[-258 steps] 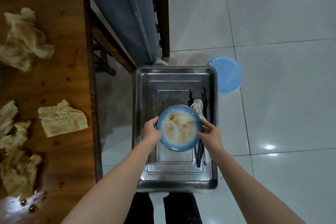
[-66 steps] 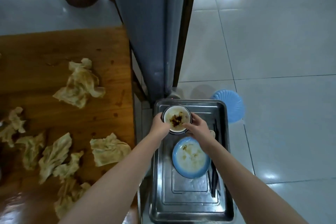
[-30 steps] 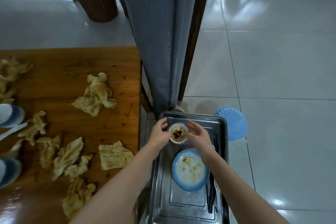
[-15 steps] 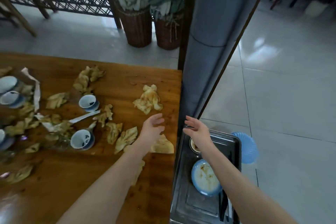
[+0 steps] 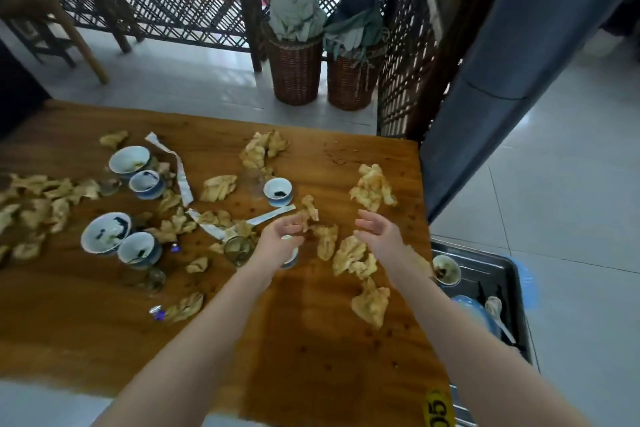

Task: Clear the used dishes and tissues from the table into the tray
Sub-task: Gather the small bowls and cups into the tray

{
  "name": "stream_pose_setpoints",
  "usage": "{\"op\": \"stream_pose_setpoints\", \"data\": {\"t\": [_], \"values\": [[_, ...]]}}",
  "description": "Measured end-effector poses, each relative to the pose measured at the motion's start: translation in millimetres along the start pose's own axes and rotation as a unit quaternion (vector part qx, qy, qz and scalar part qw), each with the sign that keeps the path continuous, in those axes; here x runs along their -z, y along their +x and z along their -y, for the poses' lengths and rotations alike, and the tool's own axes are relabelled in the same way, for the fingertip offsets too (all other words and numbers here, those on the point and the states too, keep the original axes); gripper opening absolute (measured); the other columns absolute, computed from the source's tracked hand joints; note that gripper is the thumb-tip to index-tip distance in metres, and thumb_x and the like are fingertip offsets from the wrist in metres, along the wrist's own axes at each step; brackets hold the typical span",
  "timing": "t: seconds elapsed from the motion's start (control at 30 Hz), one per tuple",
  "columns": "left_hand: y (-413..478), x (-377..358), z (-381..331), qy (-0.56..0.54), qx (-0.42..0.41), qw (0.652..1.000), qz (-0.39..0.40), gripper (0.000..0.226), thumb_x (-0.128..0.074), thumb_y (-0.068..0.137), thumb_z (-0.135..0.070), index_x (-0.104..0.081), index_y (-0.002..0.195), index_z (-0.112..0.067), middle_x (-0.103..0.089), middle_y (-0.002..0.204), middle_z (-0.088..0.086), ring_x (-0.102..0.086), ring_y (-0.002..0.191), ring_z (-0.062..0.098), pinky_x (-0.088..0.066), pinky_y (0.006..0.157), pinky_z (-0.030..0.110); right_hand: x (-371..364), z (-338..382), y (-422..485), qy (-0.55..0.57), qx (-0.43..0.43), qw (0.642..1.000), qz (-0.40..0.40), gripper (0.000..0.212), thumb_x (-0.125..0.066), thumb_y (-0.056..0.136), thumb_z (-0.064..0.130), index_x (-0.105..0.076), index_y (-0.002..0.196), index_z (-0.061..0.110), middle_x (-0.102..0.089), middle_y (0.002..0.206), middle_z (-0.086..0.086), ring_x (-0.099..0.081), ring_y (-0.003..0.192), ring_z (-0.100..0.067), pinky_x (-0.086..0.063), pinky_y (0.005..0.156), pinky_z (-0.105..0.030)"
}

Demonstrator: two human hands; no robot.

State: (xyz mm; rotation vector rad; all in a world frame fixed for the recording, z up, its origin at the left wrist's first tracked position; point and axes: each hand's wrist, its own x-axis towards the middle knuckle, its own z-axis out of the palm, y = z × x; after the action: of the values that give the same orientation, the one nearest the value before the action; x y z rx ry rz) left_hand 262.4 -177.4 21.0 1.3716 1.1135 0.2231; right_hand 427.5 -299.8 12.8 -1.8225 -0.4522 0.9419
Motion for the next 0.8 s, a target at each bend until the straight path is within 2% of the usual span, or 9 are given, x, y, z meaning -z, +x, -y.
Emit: {"op": "stream_pose_setpoints", "data": {"t": [0.1,0.17,0.27,0.33,0.4,0.53,0.63,0.7,0.8], "values": [[-9,41,10,-0.015,-0.004,1.0,-0.013,0.04,-0.057,0.092,-0.005,-0.054,0.129,-0.019,-0.057,0.128,0.005,-0.056,0.11,0.022,-0.048,0.076,0.026,-33,6,-7,-0.005,0.006,1.0,-0.007,0.038,-0.062,0.09,0.012,-0.056,0.125,0.025,-0.061,0.105,0.009,-0.054,0.09,0.002,-0.041,0.064,-0.013],[-14,63,17,-0.02,0.001,0.999,-0.032,0.043,-0.057,0.091,-0.005,-0.053,0.132,-0.018,-0.057,0.125,0.004,-0.058,0.104,0.023,-0.046,0.068,0.021,-51,9,-11,-0.012,0.005,1.0,-0.006,0.036,-0.061,0.09,0.013,-0.057,0.123,0.026,-0.062,0.107,0.008,-0.055,0.09,0.001,-0.041,0.062,-0.013],[-20,91,28,-0.041,0.011,0.997,-0.057,0.04,-0.058,0.091,-0.005,-0.055,0.128,-0.019,-0.059,0.115,0.0,-0.056,0.095,0.012,-0.048,0.069,0.02,-76,13,-14,-0.018,0.004,1.0,0.008,0.036,-0.062,0.089,0.015,-0.057,0.123,0.027,-0.061,0.105,0.011,-0.054,0.091,0.001,-0.039,0.061,-0.013],[-27,110,35,-0.052,0.017,0.995,-0.078,0.037,-0.06,0.091,-0.009,-0.056,0.124,-0.023,-0.058,0.117,-0.002,-0.054,0.1,0.012,-0.045,0.066,0.019,-92,18,-18,-0.023,0.003,1.0,0.017,0.034,-0.063,0.088,0.015,-0.057,0.118,0.029,-0.059,0.1,0.015,-0.054,0.091,0.0,-0.038,0.061,-0.012],[-29,130,43,-0.055,0.02,0.994,-0.097,0.039,-0.06,0.092,-0.012,-0.055,0.128,-0.024,-0.058,0.122,-0.001,-0.054,0.106,0.015,-0.045,0.071,0.022,-110,20,-16,-0.018,0.0,0.999,0.037,0.035,-0.064,0.087,0.013,-0.057,0.118,0.028,-0.058,0.096,0.017,-0.054,0.088,0.001,-0.038,0.06,-0.011],[-36,168,58,-0.055,0.009,0.99,-0.127,0.045,-0.058,0.091,-0.007,-0.051,0.134,-0.02,-0.058,0.127,0.003,-0.055,0.111,0.018,-0.045,0.082,0.029,-150,30,-16,-0.047,0.019,0.993,0.106,0.042,-0.062,0.088,0.005,-0.055,0.127,0.019,-0.061,0.116,0.002,-0.056,0.093,-0.006,-0.042,0.064,-0.01],[-39,197,68,-0.063,0.022,0.987,-0.147,0.045,-0.058,0.091,-0.006,-0.052,0.133,-0.02,-0.057,0.127,0.002,-0.054,0.113,0.019,-0.047,0.087,0.032,-180,37,-19,-0.051,0.025,0.99,0.132,0.044,-0.061,0.089,0.003,-0.054,0.131,0.016,-0.061,0.121,-0.002,-0.057,0.096,-0.008,-0.045,0.068,-0.01],[-37,219,73,-0.067,0.017,0.985,-0.158,0.044,-0.058,0.092,-0.008,-0.052,0.133,-0.021,-0.058,0.126,0.001,-0.055,0.113,0.019,-0.05,0.084,0.031,-200,45,-21,-0.062,0.03,0.987,0.145,0.043,-0.06,0.09,0.008,-0.053,0.131,0.019,-0.06,0.12,0.002,-0.055,0.1,-0.009,-0.043,0.069,-0.011],[-25,259,79,-0.08,0.014,0.979,-0.187,0.045,-0.06,0.09,-0.008,-0.052,0.134,-0.017,-0.059,0.124,0.004,-0.058,0.11,0.021,-0.051,0.076,0.028,-236,56,-12,-0.072,0.035,0.984,0.159,0.042,-0.061,0.09,0.01,-0.053,0.13,0.02,-0.058,0.115,0.006,-0.054,0.094,-0.006,-0.041,0.059,-0.007]]}}
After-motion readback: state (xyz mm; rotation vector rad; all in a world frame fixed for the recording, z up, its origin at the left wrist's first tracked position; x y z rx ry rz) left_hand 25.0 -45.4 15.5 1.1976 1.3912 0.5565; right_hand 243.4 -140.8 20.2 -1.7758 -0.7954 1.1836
